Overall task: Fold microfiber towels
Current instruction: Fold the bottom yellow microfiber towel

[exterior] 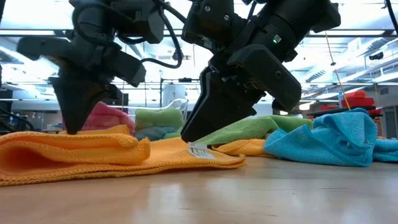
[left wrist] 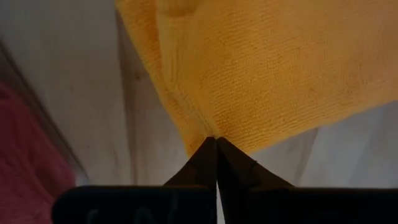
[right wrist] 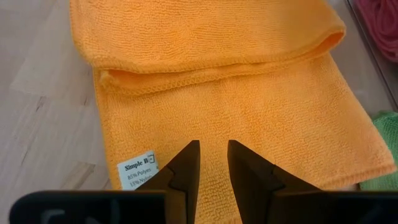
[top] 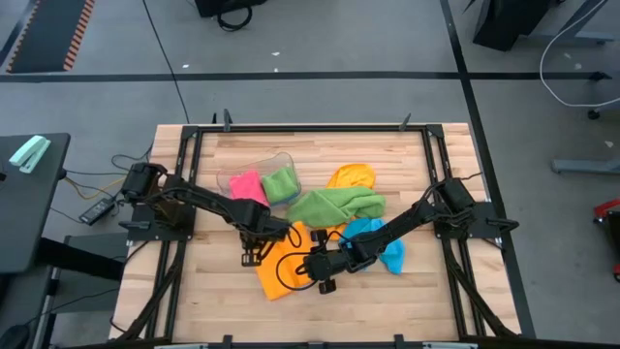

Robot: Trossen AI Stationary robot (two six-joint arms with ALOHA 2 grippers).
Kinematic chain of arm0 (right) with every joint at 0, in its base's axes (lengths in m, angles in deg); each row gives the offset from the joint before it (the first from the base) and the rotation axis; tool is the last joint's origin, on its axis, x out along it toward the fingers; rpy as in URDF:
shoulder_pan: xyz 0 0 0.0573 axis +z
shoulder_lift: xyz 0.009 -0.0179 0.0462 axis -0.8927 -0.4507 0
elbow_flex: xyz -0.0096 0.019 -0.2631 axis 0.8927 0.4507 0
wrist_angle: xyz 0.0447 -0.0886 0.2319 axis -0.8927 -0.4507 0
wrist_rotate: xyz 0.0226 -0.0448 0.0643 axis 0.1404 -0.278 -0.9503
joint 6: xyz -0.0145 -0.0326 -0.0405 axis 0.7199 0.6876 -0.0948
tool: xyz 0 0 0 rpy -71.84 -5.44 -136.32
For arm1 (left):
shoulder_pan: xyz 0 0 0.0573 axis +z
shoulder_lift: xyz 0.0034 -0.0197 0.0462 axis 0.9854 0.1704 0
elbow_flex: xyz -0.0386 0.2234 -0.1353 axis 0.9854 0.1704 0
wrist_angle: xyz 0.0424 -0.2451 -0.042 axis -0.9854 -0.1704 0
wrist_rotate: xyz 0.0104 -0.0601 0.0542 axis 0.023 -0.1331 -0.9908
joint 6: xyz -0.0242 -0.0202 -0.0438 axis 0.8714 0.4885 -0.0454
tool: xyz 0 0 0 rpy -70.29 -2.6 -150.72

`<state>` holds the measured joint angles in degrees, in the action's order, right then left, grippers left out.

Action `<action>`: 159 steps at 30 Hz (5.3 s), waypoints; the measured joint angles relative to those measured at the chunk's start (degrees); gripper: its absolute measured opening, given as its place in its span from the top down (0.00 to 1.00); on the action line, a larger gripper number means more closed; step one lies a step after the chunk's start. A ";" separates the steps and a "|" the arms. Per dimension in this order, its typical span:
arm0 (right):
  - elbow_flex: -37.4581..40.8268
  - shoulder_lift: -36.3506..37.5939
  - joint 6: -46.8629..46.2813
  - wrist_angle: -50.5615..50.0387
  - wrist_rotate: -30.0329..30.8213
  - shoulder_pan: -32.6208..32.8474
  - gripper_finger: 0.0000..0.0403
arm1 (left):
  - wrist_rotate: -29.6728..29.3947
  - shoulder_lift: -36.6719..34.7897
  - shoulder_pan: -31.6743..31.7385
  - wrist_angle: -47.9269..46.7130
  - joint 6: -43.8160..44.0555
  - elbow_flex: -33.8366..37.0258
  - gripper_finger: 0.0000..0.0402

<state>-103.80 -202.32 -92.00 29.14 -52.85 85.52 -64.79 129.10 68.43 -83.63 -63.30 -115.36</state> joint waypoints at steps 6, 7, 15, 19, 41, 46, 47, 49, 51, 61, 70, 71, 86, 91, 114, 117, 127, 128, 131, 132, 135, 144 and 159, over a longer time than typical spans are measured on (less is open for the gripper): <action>0.00 0.00 0.00 0.19 0.00 0.00 0.77 | -0.01 0.00 -0.75 -0.03 0.74 0.00 0.93; 0.00 0.00 0.00 0.19 0.00 0.00 0.77 | -0.02 0.00 -0.75 -0.07 0.87 0.00 0.93; 0.00 0.00 0.11 0.09 0.00 0.00 0.77 | 0.04 0.00 -0.75 0.04 1.14 0.00 0.94; 0.00 0.00 1.89 -0.87 -0.44 0.00 0.77 | 0.09 0.00 -0.75 -0.03 1.10 0.00 0.81; 5.88 0.00 3.46 11.61 -6.89 -0.87 0.77 | -5.65 -0.13 -11.13 2.72 -22.74 -7.63 0.66; 5.88 0.00 1.85 11.43 -6.92 -0.90 0.77 | -8.22 -0.13 -14.89 1.40 -20.10 -7.63 0.53; 5.88 0.00 1.75 11.43 -7.21 -0.90 0.77 | -8.59 -0.13 -15.55 1.37 -19.49 -7.63 0.50; 5.88 0.00 1.42 11.43 -7.52 -0.85 0.77 | -8.97 -0.13 -16.97 1.33 -19.51 -7.63 0.45; 5.88 0.00 0.82 11.43 -7.55 -0.85 0.77 | -9.05 -0.13 -18.43 1.34 -20.70 -7.63 0.40; 5.88 0.00 0.65 11.51 -7.52 -0.90 0.77 | -19.56 -0.10 -26.25 1.30 -32.49 -7.61 0.36; 5.88 0.00 0.55 11.53 -7.52 -0.90 0.77 | -21.69 -0.09 -26.05 3.54 -34.87 -7.58 0.42; 5.88 0.00 0.52 11.54 -7.52 -0.90 0.77 | -21.95 -0.09 -25.73 4.59 -34.55 -7.58 0.42; 12.37 10.68 -6.16 5.20 -2.00 -0.39 0.77 | -20.75 -0.09 -16.57 19.34 -37.32 -7.56 0.54; 18.73 13.82 -8.97 10.91 -1.05 -0.42 0.77 | -20.74 -0.09 -13.53 19.54 -34.37 -7.56 0.57; 22.67 14.86 -15.19 -0.57 -1.21 0.73 0.77 | -7.64 5.90 -0.24 30.82 -29.87 -8.63 0.71; 24.21 14.86 -14.89 1.92 -1.05 0.56 0.77 | -5.87 7.26 0.14 29.44 -29.90 -11.01 0.72; 25.79 15.75 -13.99 4.39 -1.50 0.35 0.77 | -3.05 15.13 2.08 20.83 -30.58 -18.43 0.70; 25.87 16.29 -13.90 3.98 -1.47 0.56 0.77 | -2.18 16.05 2.45 20.24 -30.60 -19.35 0.69; 26.55 18.25 -13.88 4.29 -1.47 1.35 0.77 | -0.85 17.72 3.19 17.99 -31.88 -21.75 0.68; 27.00 18.88 -13.90 4.38 -1.27 1.61 0.77 | -0.83 18.26 3.36 17.03 -32.97 -22.60 0.68; 28.47 19.83 -14.17 5.59 0.14 2.07 0.77 | -0.72 19.69 3.69 13.67 -35.52 -24.92 0.67; 30.14 20.00 -14.53 9.60 0.48 2.08 0.77 | -0.13 20.46 7.24 10.91 -40.60 -27.30 0.62; 30.12 20.00 -12.38 9.74 0.56 1.70 0.77 | 0.68 20.83 9.59 10.47 -46.92 -28.59 0.65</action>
<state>-73.69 -182.32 -104.38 38.88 -52.30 87.22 -64.11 149.93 78.02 -73.16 -110.23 -143.95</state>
